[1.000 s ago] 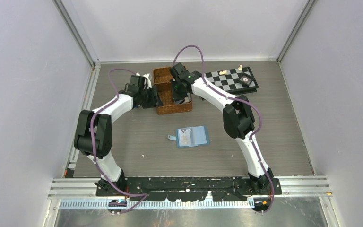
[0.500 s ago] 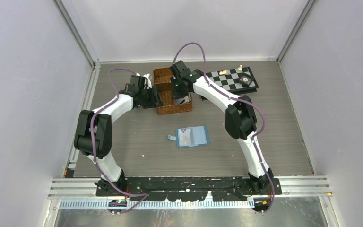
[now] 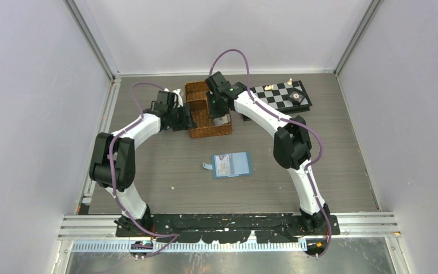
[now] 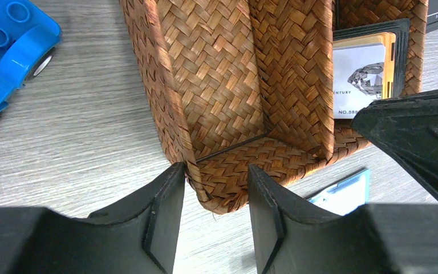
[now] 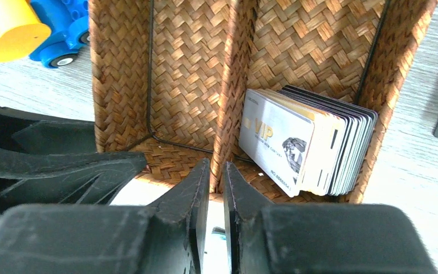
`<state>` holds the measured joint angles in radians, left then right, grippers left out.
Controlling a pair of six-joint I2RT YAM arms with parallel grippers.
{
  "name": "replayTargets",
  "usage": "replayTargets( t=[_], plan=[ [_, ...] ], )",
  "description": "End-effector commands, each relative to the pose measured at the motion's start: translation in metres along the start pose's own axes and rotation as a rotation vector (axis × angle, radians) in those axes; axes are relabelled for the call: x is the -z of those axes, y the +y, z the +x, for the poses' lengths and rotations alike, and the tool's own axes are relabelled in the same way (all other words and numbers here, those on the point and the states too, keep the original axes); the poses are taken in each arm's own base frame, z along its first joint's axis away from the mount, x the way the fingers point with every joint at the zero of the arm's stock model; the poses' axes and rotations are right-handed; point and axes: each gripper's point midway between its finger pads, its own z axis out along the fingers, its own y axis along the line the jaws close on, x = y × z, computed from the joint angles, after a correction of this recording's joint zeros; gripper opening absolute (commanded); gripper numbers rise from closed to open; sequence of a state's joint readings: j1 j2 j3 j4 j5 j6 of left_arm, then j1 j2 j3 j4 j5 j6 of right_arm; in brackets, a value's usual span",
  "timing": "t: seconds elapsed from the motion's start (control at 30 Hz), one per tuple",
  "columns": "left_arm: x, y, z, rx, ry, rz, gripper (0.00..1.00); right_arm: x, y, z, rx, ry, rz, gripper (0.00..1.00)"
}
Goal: Put the credit cards into the card holder
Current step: Pick up the credit card from the storage box.
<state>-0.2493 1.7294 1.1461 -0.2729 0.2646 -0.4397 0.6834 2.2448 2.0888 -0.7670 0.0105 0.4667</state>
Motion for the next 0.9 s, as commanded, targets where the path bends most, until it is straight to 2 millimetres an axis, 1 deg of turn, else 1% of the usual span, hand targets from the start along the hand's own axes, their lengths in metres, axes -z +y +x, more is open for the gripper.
replayTargets(
  t=[0.0,0.07,0.2,0.37,0.53,0.87],
  plan=[
    [0.008,-0.001,0.004,-0.012,0.006,-0.003,0.45,0.02,0.0,-0.018,0.023,-0.064,0.031,0.21],
    [0.008,-0.001,0.004,-0.012,0.005,-0.003,0.45,0.024,-0.003,-0.021,0.025,-0.079,0.044,0.24],
    [0.008,0.0,0.004,-0.014,0.002,-0.006,0.45,0.032,-0.016,-0.026,0.032,-0.112,0.115,0.31],
    [0.007,0.0,0.005,-0.013,0.007,-0.005,0.45,0.031,-0.032,-0.022,0.03,-0.106,0.2,0.31],
    [0.007,0.0,0.004,-0.014,0.006,-0.005,0.45,0.026,-0.036,-0.018,0.029,-0.091,0.215,0.31],
    [0.007,0.0,0.004,-0.016,0.006,-0.005,0.45,0.02,-0.036,-0.015,0.028,-0.074,0.216,0.29]
  ],
)
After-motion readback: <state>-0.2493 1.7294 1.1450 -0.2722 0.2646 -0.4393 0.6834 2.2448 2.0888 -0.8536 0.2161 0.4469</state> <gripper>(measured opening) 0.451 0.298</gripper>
